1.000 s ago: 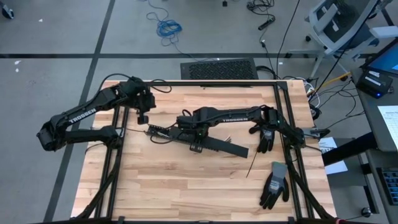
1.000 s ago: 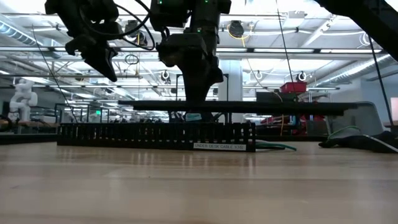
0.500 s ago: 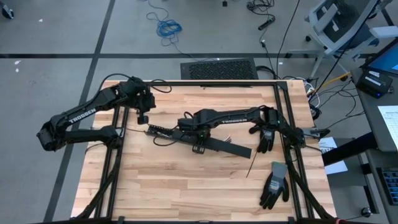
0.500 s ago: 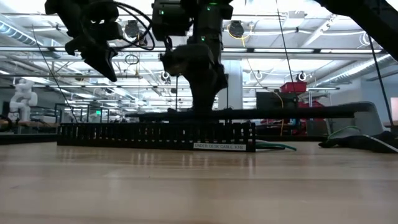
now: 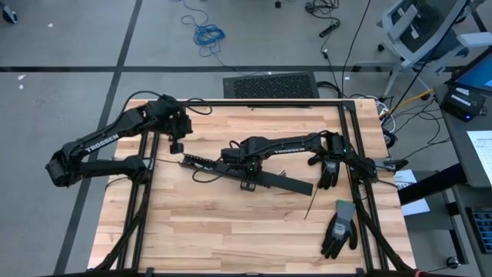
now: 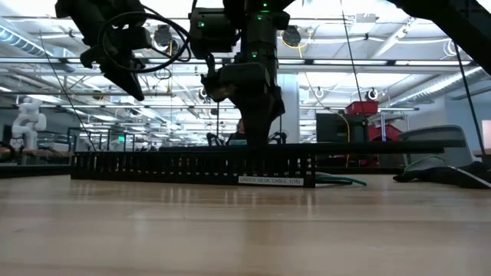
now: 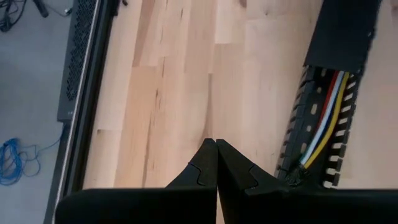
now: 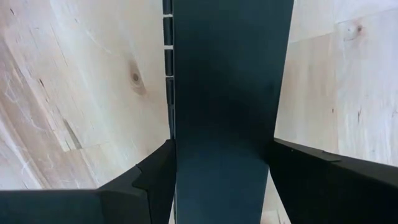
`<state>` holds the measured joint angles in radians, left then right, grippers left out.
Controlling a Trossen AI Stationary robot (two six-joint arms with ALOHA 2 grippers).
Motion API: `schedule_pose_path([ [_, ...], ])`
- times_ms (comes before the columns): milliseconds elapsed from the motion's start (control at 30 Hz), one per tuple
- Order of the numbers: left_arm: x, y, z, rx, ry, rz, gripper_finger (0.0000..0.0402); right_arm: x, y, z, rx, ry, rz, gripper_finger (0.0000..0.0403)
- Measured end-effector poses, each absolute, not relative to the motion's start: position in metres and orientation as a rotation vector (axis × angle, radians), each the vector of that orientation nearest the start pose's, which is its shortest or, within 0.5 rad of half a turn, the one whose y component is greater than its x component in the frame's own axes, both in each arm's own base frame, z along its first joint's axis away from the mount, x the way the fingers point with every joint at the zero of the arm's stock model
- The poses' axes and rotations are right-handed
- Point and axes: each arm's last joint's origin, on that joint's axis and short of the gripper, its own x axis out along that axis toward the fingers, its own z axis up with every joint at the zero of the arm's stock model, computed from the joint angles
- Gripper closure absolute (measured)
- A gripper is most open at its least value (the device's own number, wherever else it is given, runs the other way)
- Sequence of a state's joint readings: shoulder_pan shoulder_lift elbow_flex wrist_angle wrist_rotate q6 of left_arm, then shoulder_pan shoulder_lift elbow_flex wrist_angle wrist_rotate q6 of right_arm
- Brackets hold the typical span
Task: Ziptie cables
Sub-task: Close the black cable duct cover
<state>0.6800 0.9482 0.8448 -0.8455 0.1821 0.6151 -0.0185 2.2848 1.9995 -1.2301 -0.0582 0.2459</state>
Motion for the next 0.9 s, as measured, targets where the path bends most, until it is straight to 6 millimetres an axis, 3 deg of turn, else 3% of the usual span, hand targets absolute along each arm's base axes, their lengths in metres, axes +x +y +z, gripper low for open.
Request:
schedule_pose_path([
  [167, 0.141, 0.103, 0.273, 0.121, 0.912, 0.081, 0.0402, 0.450, -0.007, 0.195, 0.258, 1.513, -0.151, 0.0206],
  [467, 0.149, 0.110, 0.267, 0.143, 0.937, 0.076, 0.0401, 0.448, -0.006, 0.197, 0.279, 1.537, -0.144, 0.0199],
  [767, 0.151, 0.112, 0.266, 0.148, 0.936, 0.080, 0.0401, 0.452, -0.005, 0.220, 0.282, 1.485, -0.144, 0.0198],
  [900, 0.151, 0.112, 0.266, 0.148, 0.935, 0.081, 0.0401, 0.450, 0.001, 0.222, 0.277, 1.509, -0.139, 0.0198],
])
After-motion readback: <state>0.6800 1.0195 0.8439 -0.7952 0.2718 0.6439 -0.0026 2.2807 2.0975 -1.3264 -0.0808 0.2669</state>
